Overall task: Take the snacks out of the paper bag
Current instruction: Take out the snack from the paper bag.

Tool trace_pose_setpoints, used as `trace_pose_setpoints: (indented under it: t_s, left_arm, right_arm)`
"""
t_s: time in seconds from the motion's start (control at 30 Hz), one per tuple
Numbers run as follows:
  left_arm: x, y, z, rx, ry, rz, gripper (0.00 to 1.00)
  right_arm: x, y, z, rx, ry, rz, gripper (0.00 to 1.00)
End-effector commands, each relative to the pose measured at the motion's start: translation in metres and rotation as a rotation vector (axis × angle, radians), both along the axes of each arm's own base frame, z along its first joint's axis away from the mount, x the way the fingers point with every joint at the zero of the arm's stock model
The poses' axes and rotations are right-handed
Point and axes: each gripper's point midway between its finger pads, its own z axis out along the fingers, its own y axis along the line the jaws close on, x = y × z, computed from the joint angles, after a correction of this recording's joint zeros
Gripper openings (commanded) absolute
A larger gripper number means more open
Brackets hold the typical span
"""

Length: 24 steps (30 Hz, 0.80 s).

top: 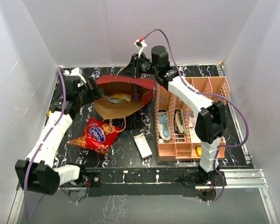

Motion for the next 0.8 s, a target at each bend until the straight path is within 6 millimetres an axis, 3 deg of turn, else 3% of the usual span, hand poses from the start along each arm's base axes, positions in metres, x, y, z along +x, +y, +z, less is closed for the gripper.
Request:
trace_pose_setpoints:
  t_s: [0.0,0.07,0.2,0.3,0.4,0.47,0.57,0.77]
  left_arm:
    - [-0.028,-0.052,0.067,0.044,-0.274,-0.353,0.70]
    - [-0.040,-0.066,0.082,0.060,-0.403,-0.458,0.70]
    - [-0.062,-0.082,0.089,0.076,-0.519,-0.592,0.71]
    - [-0.084,-0.107,0.082,0.127,-0.608,-0.842,0.72]
    - [-0.098,-0.119,0.060,0.320,-0.667,-1.081,0.72]
    - [-0.096,-0.120,0.037,0.507,-0.669,-1.192,0.72]
    - [-0.077,-0.120,-0.003,0.740,-0.614,-1.296,0.68]
    - [-0.037,-0.122,-0.046,0.853,-0.518,-1.296,0.64]
  right_arm:
    - [-0.006,-0.005,0.031,0.038,-0.093,-0.001,0.08]
    - [-0.006,-0.005,0.030,0.037,-0.093,0.001,0.08]
    - [-0.007,-0.004,0.030,0.037,-0.094,0.007,0.08]
    - [-0.007,-0.005,0.031,0.036,-0.099,0.000,0.08]
    - [-0.008,-0.006,0.032,0.037,-0.101,0.004,0.08]
    - [-0.008,-0.006,0.032,0.037,-0.101,0.003,0.08]
    - [-0.009,-0.006,0.033,0.040,-0.103,0.003,0.08]
    - [-0.012,-0.008,0.038,0.040,-0.122,0.007,0.08]
